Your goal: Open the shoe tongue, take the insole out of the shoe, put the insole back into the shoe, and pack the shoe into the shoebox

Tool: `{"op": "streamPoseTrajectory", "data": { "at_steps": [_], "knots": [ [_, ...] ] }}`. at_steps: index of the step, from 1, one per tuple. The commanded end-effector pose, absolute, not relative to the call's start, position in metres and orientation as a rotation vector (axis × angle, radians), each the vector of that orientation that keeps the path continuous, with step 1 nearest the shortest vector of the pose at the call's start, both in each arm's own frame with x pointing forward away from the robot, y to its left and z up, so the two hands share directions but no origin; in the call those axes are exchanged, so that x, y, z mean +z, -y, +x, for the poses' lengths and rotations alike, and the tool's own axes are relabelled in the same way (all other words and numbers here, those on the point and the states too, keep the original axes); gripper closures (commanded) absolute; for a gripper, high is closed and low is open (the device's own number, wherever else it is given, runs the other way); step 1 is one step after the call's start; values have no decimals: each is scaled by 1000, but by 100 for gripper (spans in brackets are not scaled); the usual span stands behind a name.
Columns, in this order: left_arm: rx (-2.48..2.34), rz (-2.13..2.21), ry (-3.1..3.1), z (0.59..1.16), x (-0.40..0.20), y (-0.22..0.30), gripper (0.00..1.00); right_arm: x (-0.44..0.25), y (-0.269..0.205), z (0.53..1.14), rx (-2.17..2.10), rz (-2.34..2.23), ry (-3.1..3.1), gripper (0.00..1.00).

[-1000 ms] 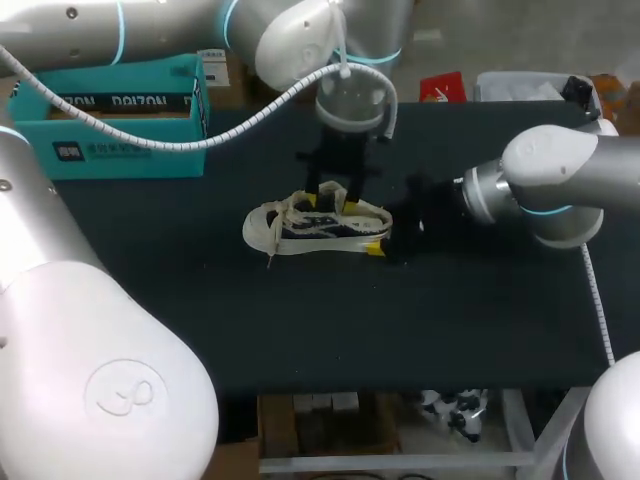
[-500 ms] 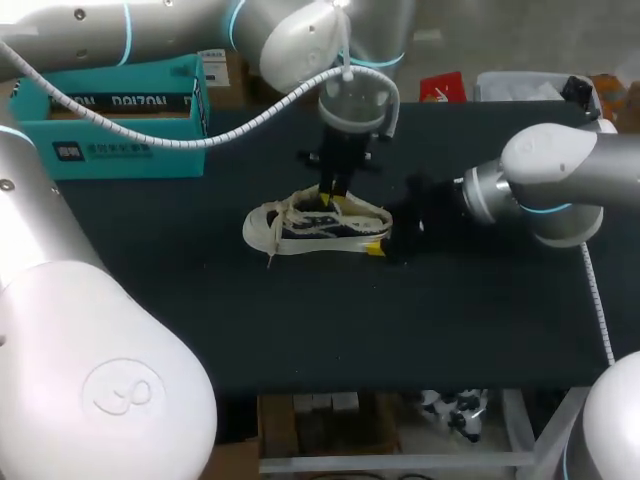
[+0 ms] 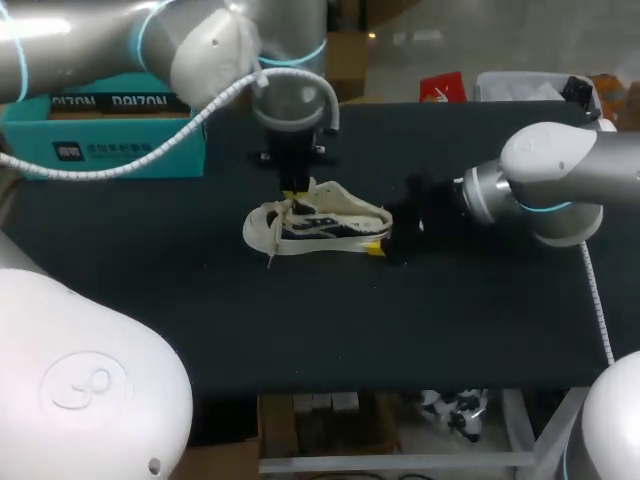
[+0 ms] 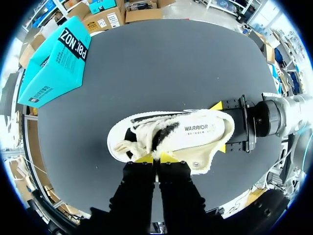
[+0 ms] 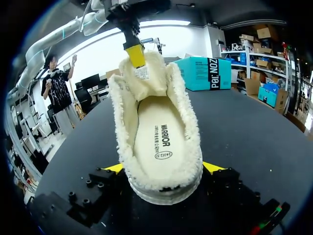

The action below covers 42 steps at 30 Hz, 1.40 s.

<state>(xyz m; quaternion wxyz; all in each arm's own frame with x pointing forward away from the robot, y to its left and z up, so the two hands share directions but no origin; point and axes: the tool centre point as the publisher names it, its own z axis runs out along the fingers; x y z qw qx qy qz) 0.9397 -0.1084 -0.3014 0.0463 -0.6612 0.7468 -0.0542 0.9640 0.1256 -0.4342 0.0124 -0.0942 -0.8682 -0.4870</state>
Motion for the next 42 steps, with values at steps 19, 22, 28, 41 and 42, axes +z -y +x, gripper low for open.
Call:
{"op": "streamPoseTrajectory", "data": {
  "at_steps": [19,22,28,41,42],
  "knots": [
    [-674,-1770,-2748,955,-313,77,59,-446,-124,967,-1524,-293,2702,100],
    [-681,-1651,-2784,948,-297,83,41,-446,-124,967,-1524,-293,2702,100],
    [-657,-1365,-2824,933,-257,98,55,-446,-124,967,-1524,-293,2702,100],
    [-497,-300,-3111,945,-212,135,100,-446,-124,967,-1524,-293,2702,100],
    [-445,-230,-3138,946,-211,139,100,-446,-124,967,-1524,-293,2702,100]
  ]
}}
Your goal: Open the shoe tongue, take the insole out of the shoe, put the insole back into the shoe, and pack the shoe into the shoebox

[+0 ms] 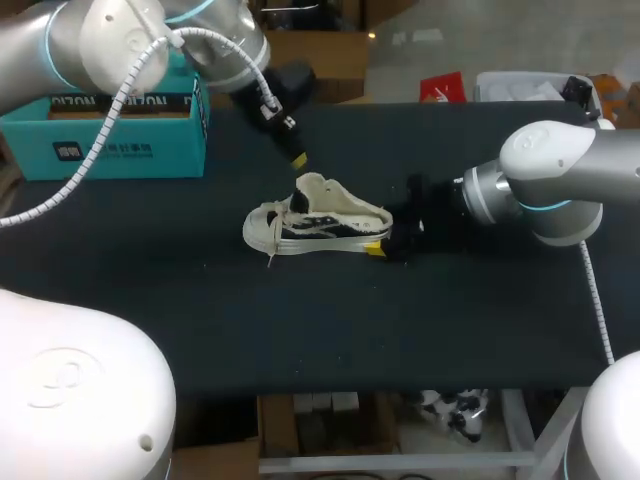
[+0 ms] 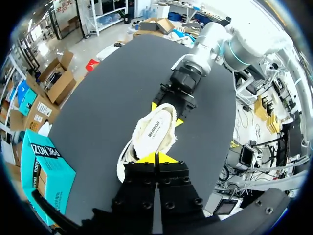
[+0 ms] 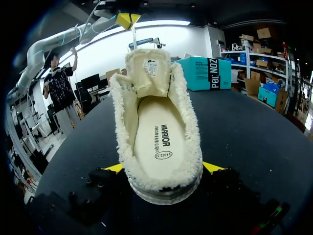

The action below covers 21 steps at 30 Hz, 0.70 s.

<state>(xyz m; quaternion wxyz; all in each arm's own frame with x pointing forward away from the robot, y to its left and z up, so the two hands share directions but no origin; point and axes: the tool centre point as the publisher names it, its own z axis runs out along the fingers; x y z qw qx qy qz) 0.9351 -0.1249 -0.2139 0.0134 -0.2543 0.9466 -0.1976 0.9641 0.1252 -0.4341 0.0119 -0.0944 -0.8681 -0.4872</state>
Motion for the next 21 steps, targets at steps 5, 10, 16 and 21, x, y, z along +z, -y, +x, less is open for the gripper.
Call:
{"op": "streamPoseTrajectory", "data": {
  "at_steps": [5,10,16,21],
  "knots": [
    [-346,-154,-3141,947,-213,145,100,-446,-124,967,-1524,-293,2702,100],
    [-346,-154,-3141,947,-213,145,100,-446,-124,967,-1524,-293,2702,100],
    [-346,-154,-3141,947,-213,145,100,-446,-124,967,-1524,-293,2702,100],
    [-350,-46,-3179,953,-236,159,100,-446,-124,967,-1524,-293,2702,100]
  ]
}}
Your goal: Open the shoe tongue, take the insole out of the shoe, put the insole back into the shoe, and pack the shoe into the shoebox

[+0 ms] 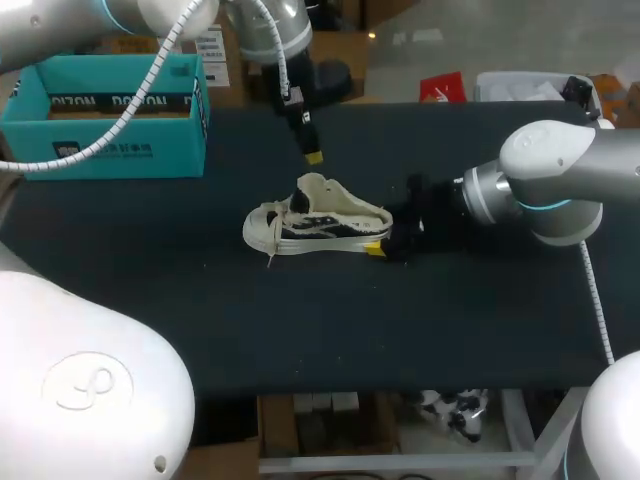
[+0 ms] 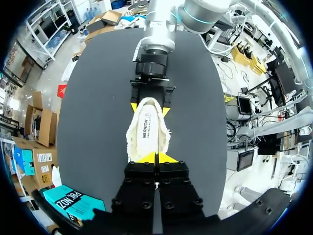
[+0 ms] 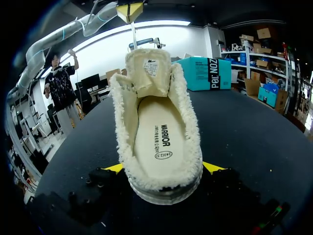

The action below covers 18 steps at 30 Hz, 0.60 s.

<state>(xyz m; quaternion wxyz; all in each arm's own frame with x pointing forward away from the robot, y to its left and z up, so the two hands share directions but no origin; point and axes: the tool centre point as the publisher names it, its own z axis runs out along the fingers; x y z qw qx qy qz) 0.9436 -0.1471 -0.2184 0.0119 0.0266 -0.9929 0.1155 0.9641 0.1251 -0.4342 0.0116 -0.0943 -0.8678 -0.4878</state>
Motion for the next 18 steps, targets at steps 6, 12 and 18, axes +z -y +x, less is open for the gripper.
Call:
{"op": "streamPoseTrajectory", "data": {
  "at_steps": [6,12,18],
  "knots": [
    [303,-113,3077,945,-260,167,100,-446,-124,967,-1524,-293,2702,100],
    [249,-250,3066,946,-285,170,100,-446,-124,967,-1524,-293,2702,100],
    [223,-299,3039,955,-312,171,100,-446,-124,967,-1524,-293,2702,100]
  ]
}}
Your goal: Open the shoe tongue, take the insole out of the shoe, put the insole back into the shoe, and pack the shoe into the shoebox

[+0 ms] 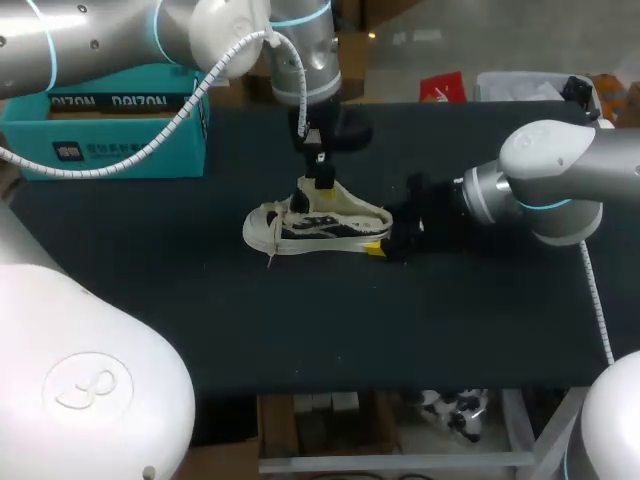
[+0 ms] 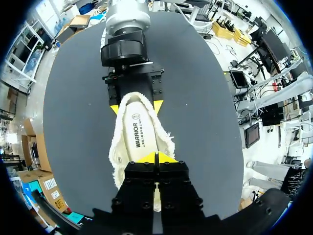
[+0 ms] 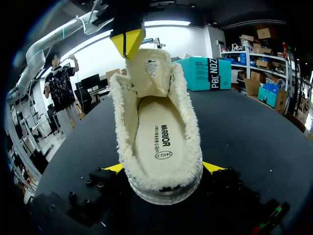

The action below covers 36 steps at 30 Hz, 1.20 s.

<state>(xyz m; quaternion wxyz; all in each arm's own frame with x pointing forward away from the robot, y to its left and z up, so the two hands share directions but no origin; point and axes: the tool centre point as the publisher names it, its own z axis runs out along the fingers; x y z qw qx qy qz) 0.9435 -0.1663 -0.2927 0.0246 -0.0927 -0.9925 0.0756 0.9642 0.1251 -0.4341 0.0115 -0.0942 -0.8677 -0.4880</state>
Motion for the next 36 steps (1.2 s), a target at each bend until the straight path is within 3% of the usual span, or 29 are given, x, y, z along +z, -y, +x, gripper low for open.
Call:
{"op": "streamPoseTrajectory", "data": {
  "at_steps": [1,16,21,36],
  "knots": [
    [220,-298,3037,958,-317,172,100,-446,-124,967,-1524,-293,2702,100],
    [214,-390,2948,955,-353,169,100,-446,-124,967,-1524,-293,2702,100],
    [214,-407,2939,950,-355,168,74,-446,-124,967,-1524,-293,2702,100],
    [138,-319,2966,941,-381,173,76,-446,-124,967,-1524,-293,2702,100]
  ]
}}
